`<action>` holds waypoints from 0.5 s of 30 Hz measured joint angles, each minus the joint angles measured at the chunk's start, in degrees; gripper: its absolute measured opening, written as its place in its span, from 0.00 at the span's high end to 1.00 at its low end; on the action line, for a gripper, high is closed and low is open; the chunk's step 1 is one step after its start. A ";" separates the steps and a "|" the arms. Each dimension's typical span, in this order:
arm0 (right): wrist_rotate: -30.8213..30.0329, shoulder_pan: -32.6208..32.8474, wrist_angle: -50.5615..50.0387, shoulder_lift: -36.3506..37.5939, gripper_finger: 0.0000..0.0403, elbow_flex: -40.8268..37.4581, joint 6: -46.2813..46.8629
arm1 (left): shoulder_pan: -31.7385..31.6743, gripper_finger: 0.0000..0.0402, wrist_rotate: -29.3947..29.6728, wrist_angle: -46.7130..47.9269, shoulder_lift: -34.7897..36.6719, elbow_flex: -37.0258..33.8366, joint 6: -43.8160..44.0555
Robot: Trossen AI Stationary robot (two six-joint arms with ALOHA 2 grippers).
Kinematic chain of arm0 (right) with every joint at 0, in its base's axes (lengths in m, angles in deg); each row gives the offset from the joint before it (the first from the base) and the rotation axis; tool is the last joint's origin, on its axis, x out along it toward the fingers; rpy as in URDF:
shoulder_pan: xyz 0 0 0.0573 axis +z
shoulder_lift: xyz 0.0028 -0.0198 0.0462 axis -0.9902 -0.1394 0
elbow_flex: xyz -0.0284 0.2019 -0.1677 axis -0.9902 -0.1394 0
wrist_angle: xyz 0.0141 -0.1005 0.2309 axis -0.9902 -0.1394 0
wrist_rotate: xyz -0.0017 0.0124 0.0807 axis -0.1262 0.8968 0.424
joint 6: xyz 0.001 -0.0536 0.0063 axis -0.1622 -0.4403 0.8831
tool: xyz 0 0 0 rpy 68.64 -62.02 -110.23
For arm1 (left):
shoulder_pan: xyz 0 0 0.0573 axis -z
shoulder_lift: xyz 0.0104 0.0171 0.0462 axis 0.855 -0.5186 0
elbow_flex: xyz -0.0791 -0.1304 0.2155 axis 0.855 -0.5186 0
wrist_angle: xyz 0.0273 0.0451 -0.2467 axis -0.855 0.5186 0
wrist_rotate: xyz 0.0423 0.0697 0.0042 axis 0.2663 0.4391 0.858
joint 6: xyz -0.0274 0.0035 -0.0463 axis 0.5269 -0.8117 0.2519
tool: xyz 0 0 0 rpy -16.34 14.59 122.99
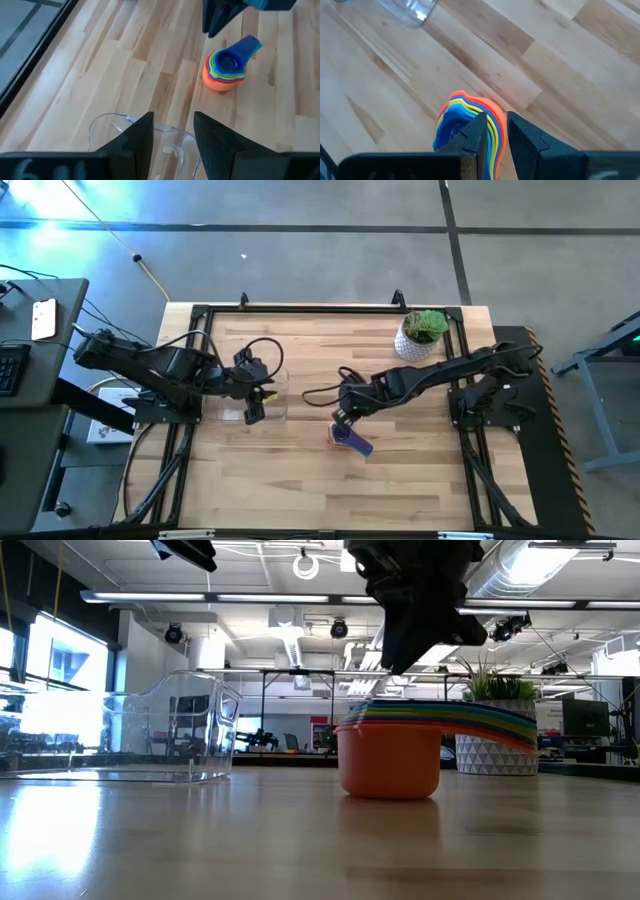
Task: Nest measuring cups in basket
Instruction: Put the measuring cups on the transparent bin
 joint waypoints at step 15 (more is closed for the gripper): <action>-0.82 0.69 -0.67 0.35 0.83 0.00 3.88 | 2.23 0.67 -0.12 -10.32 10.76 -14.07 -0.37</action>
